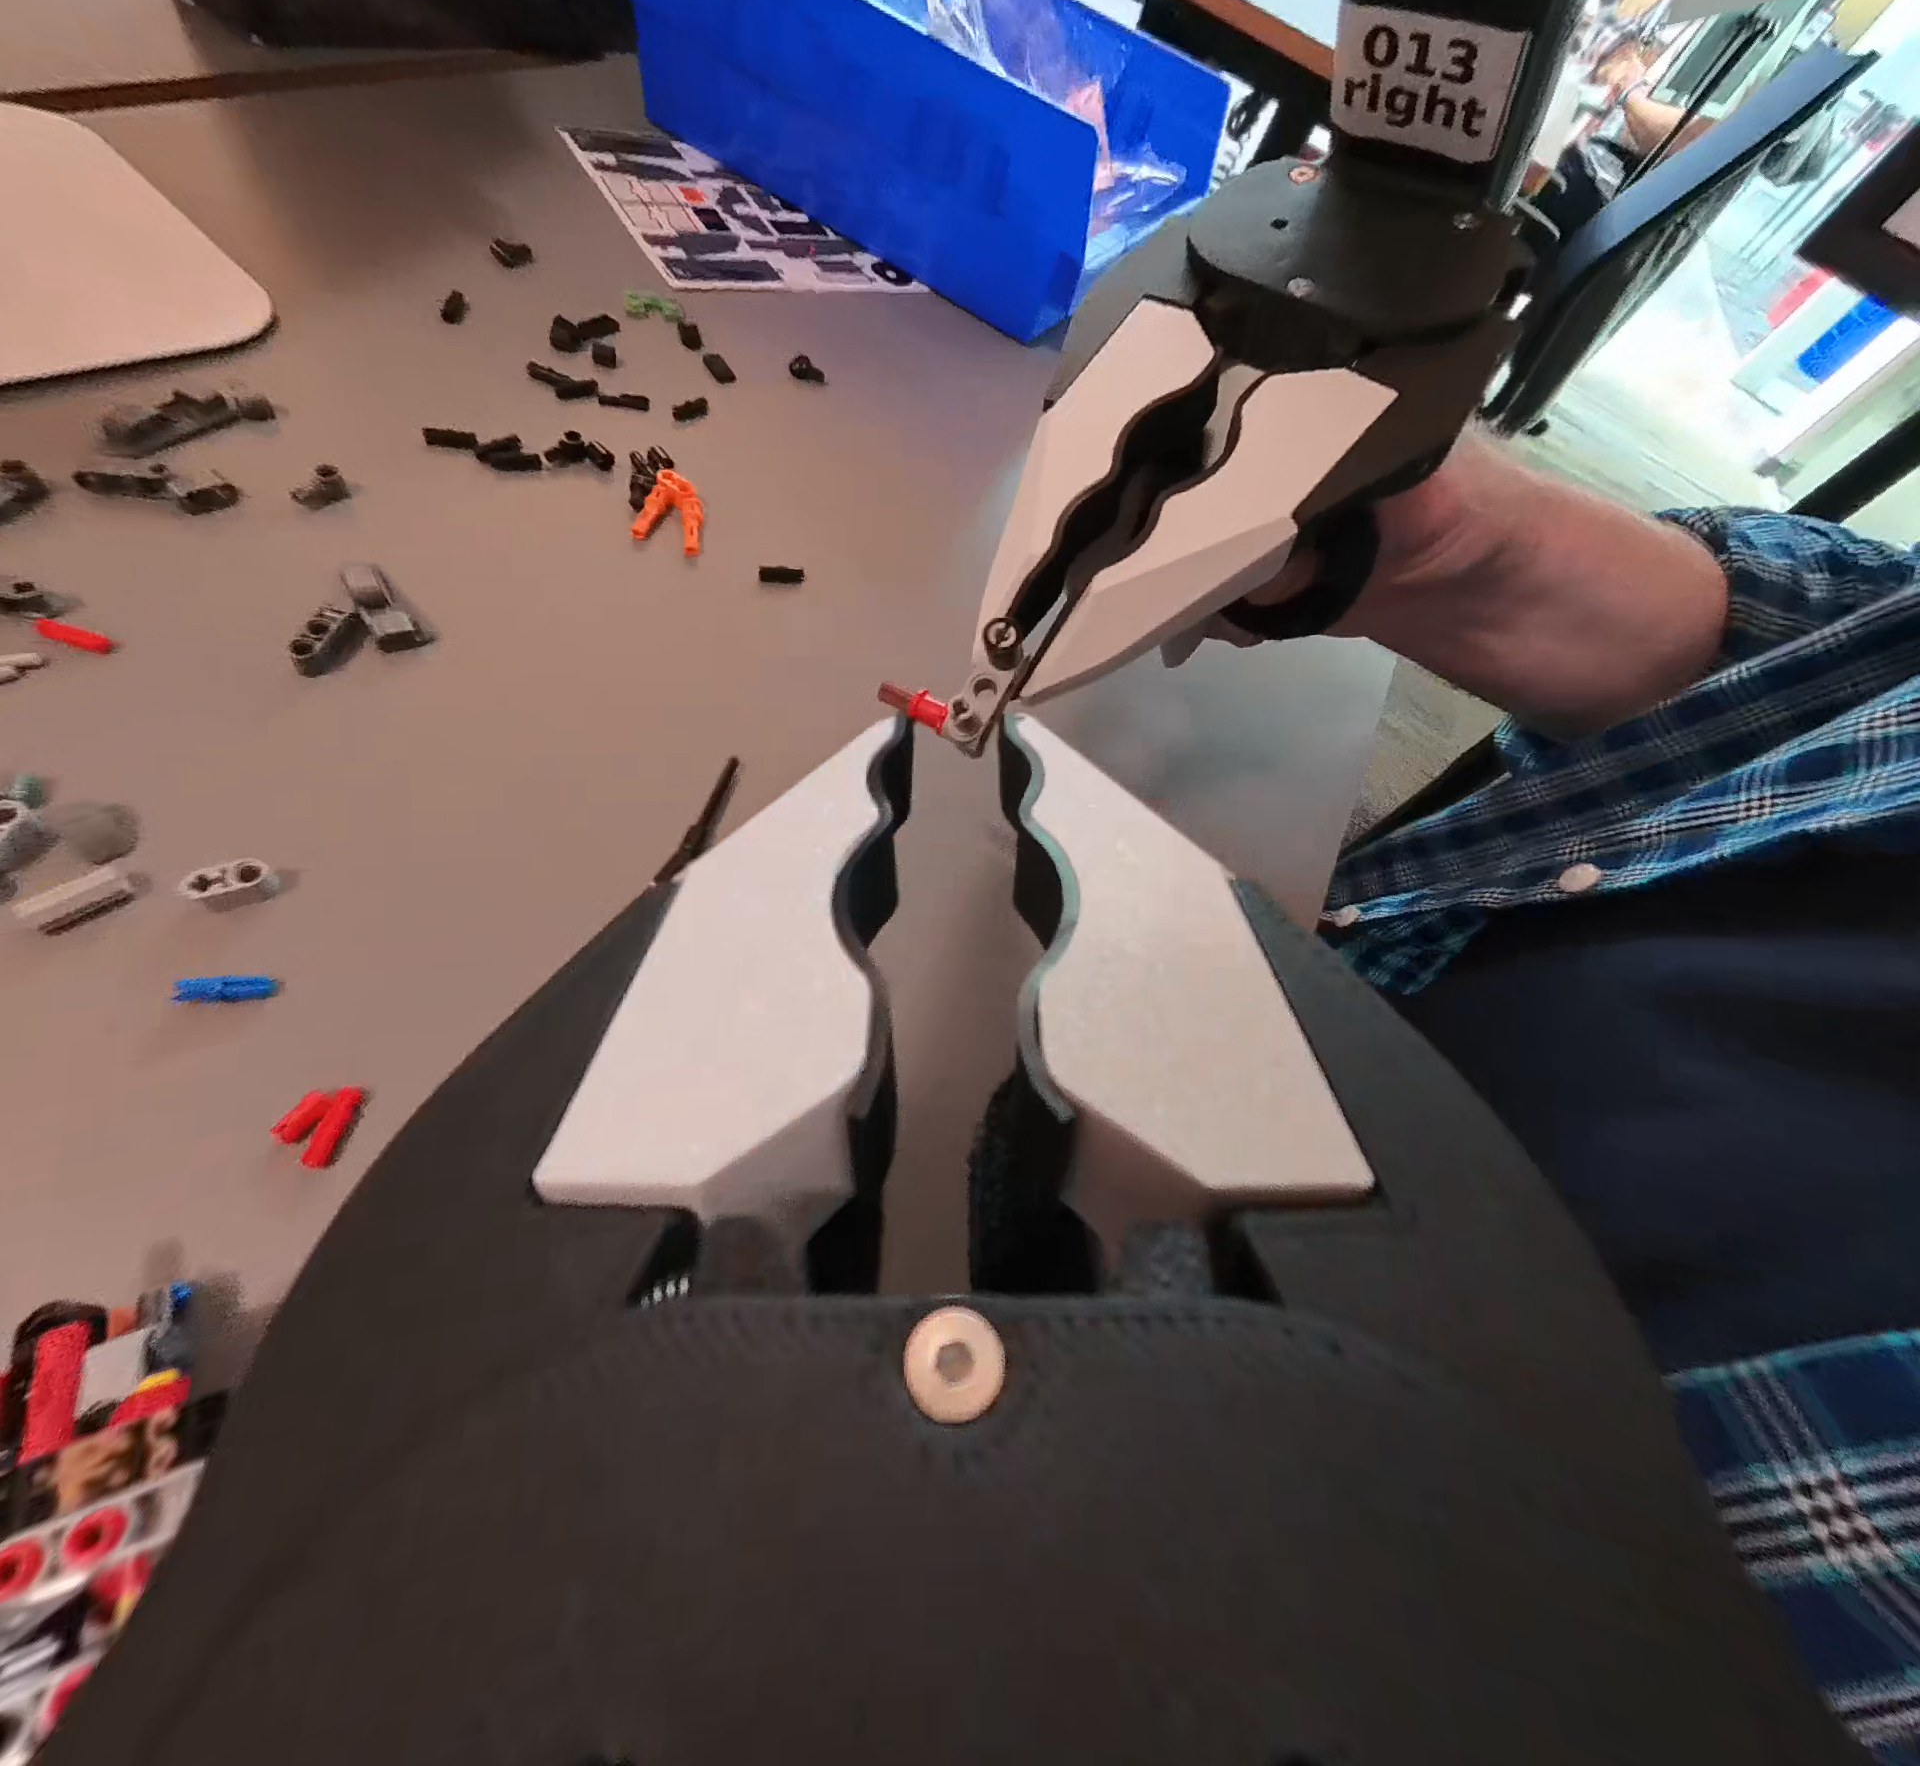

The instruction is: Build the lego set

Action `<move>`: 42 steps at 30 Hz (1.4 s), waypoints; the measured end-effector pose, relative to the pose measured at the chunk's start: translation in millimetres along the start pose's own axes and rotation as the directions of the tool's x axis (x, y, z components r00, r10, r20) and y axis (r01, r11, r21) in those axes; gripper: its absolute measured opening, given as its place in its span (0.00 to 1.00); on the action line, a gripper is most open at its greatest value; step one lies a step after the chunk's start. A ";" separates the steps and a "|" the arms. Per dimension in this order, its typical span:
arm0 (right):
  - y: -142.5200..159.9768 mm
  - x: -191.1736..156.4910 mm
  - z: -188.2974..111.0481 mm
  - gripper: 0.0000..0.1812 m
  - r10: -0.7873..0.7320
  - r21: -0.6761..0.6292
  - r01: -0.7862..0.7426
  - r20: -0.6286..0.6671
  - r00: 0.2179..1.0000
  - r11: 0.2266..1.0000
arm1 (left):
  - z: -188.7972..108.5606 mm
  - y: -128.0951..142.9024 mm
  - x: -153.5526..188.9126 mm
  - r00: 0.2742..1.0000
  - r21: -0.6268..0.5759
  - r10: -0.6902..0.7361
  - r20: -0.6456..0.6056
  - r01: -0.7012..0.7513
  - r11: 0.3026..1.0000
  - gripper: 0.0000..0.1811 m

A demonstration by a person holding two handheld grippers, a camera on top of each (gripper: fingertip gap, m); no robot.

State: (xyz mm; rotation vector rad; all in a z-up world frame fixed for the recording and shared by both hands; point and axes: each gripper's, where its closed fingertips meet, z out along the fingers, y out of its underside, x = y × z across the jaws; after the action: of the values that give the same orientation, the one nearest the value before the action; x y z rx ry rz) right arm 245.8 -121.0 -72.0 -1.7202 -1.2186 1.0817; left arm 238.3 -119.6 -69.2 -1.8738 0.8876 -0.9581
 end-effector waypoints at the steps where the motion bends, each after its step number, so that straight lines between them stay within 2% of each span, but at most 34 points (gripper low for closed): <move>1: -3.2 -0.2 0.7 0.02 0.004 0.009 -0.004 -0.006 1.000 1.000 | -3.5 -1.4 -1.8 1.000 0.005 0.003 0.008 -0.003 1.000 0.10; 13: -18.6 -3.6 2.3 0.02 0.091 0.059 -0.086 -0.094 0.991 0.995 | -22.2 5.4 0.9 0.999 0.035 0.037 -0.002 -0.037 0.999 0.13; 23: -5.8 2.4 3.4 0.02 0.203 0.168 -0.177 -0.155 0.967 0.970 | -30.2 12.5 0.7 0.999 0.079 0.037 -0.010 -0.036 0.996 0.13; 42: 16.0 5.1 13.1 0.02 0.107 0.128 -0.086 -0.168 0.980 0.988 | -33.1 13.4 2.6 0.989 0.078 0.137 0.050 -0.141 0.987 0.13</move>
State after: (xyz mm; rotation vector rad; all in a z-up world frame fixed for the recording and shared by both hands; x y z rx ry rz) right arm 239.8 -119.0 -92.3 -1.7560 -0.9507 1.0160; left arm 208.1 -138.8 -68.3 -1.7339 0.9260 -0.8513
